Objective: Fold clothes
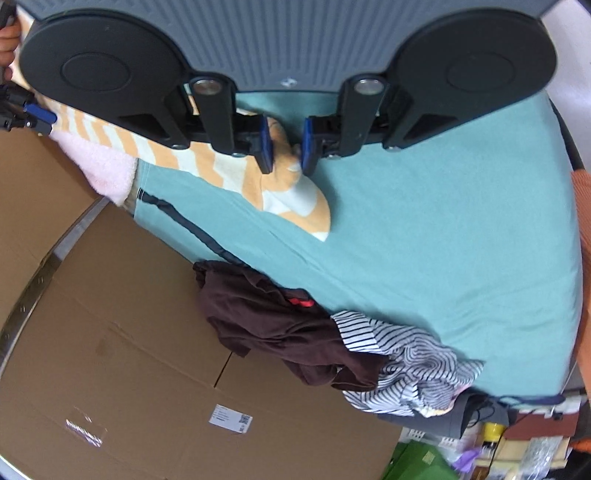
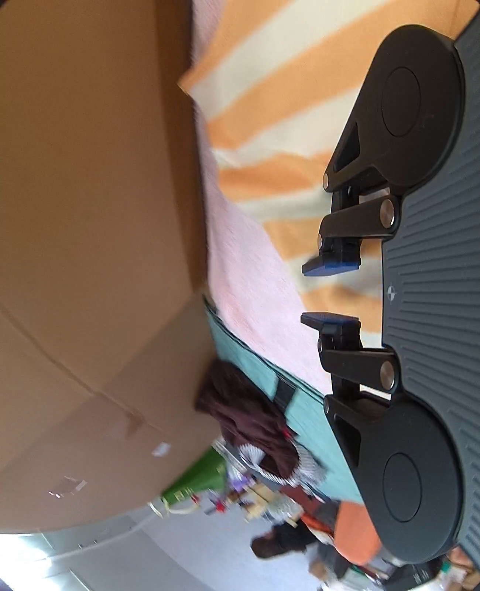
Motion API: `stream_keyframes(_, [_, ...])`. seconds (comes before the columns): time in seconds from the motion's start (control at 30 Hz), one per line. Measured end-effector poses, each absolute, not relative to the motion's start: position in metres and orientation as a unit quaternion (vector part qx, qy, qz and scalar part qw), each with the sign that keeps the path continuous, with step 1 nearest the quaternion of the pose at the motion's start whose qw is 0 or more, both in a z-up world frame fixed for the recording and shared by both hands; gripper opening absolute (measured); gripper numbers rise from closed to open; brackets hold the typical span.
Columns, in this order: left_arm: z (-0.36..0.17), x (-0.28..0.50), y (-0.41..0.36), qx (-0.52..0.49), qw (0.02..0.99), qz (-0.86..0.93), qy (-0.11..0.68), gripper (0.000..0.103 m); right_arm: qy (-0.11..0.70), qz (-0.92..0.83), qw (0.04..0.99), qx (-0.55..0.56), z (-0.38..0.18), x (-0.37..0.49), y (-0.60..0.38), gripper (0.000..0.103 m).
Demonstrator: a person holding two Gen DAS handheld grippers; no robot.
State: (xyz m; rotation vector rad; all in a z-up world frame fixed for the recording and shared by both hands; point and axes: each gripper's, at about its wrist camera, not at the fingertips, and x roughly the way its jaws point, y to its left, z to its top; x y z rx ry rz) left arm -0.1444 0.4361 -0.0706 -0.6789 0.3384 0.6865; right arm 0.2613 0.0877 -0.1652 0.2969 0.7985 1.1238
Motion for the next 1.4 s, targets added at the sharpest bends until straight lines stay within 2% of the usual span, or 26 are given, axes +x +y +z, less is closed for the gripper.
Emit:
stream_keyframes(0.07, [-0.073,-0.148,0.439,-0.342,0.869,0.324,0.151,0.022,0.387,0.555,0.722,0.143,-0.168,0.264,0.092,0.049])
stream_keyframes(0.13, [-0.074,-0.149,0.439,-0.35,0.867,0.323,0.146,0.022,0.408,0.596,0.676,0.148,-0.172,0.266,0.097,0.05])
stream_keyframes(0.17, [-0.074,-0.148,0.439,-0.349,0.868,0.323,0.146,0.022,0.394,0.592,0.692,0.118,-0.17,0.259,0.101,0.041])
stream_keyframes(0.23, [-0.073,-0.148,0.438,-0.347,0.869,0.322,0.147,0.022,0.378,0.577,0.717,0.099,-0.167,0.253,0.104,0.04])
stream_keyframes(0.3, [-0.074,-0.149,0.44,-0.349,0.869,0.318,0.147,0.022,0.379,0.52,0.76,0.086,-0.161,0.252,0.101,0.023])
stream_keyframes(0.33, [-0.074,-0.151,0.441,-0.351,0.87,0.315,0.146,0.022,0.38,0.489,0.782,0.079,-0.158,0.251,0.099,0.007])
stream_keyframes(0.47, [-0.078,-0.157,0.448,-0.371,0.869,0.297,0.137,0.021,0.387,0.476,0.786,0.083,-0.135,0.23,0.066,0.008])
stream_keyframes(0.5, [-0.078,-0.157,0.449,-0.378,0.868,0.293,0.135,0.012,0.381,0.478,0.788,0.073,-0.129,0.221,0.056,0.008])
stream_keyframes(0.53, [-0.076,-0.156,0.45,-0.383,0.868,0.286,0.134,0.008,0.374,0.473,0.795,0.06,-0.128,0.213,0.044,0.009])
stream_keyframes(0.6, [-0.071,-0.152,0.448,-0.392,0.869,0.274,0.127,0.005,0.359,0.461,0.811,0.032,-0.127,0.197,0.019,0.011])
stream_keyframes(0.63, [-0.067,-0.151,0.447,-0.394,0.871,0.266,0.121,0.005,0.351,0.454,0.819,0.019,-0.126,0.19,0.007,0.016])
stream_keyframes(0.93, [-0.022,-0.132,0.418,-0.447,0.879,0.158,0.053,0.003,0.358,0.411,0.832,0.104,-0.153,0.18,-0.07,0.018])
stream_keyframes(1.17, [0.023,-0.07,0.352,-0.432,0.9,0.034,0.05,0.003,0.318,0.349,0.867,0.162,-0.136,0.153,-0.131,0.018])
stream_keyframes(1.4, [0.044,0.02,0.272,-0.397,0.912,-0.06,0.082,0.003,0.247,0.304,0.916,0.085,-0.12,0.114,-0.177,0.018])
